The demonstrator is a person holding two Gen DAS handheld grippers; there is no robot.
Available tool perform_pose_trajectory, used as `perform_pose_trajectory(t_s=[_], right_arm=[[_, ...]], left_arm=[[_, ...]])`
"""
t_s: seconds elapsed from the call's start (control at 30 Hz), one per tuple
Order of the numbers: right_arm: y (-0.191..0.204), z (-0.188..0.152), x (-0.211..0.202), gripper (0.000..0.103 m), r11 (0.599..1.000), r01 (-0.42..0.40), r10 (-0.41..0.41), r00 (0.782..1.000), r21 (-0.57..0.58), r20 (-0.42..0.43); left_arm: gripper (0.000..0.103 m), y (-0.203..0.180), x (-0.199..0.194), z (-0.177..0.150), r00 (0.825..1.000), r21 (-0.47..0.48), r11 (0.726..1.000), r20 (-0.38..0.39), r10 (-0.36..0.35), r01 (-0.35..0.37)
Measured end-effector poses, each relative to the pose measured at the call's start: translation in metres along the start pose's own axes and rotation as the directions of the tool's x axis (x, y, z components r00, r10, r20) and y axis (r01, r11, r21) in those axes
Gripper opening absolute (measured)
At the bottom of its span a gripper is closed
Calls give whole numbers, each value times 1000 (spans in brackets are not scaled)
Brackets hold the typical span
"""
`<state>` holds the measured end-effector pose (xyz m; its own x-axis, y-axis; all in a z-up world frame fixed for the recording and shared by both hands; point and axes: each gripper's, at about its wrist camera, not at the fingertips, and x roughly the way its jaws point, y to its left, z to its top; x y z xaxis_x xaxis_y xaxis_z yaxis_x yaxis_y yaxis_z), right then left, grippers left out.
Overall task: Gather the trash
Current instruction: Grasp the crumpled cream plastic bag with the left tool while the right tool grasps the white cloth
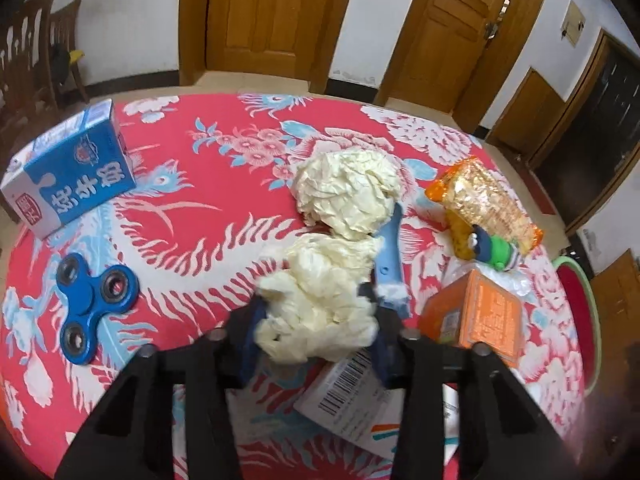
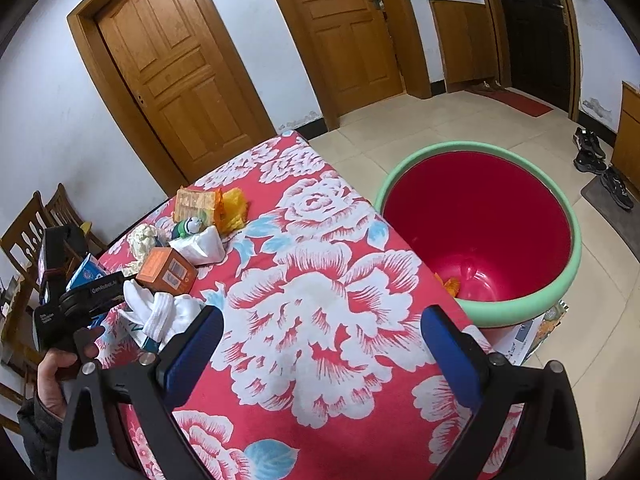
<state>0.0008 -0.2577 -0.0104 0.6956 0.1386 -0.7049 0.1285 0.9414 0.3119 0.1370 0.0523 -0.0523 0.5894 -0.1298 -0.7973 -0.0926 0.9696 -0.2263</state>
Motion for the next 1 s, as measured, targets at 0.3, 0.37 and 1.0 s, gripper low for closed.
perform_pose_trajectory(t_s=[0.3,0.37,1.0], right_arm=[[24,0,6,101,997,-55,53,998,-62,-24],[31,-1,7,101,994,-71,69,997,-78,-28],[106,-13,61,98,962,-203,170,968,-181,-184]], left_arm=[[34,-4,-37,-7,998,16,999,60,-31,30],[34,-3,-47,-10,997,12,999,73,-34,33],[34,28,-98,-40,992,-43,999,129,-8,14]])
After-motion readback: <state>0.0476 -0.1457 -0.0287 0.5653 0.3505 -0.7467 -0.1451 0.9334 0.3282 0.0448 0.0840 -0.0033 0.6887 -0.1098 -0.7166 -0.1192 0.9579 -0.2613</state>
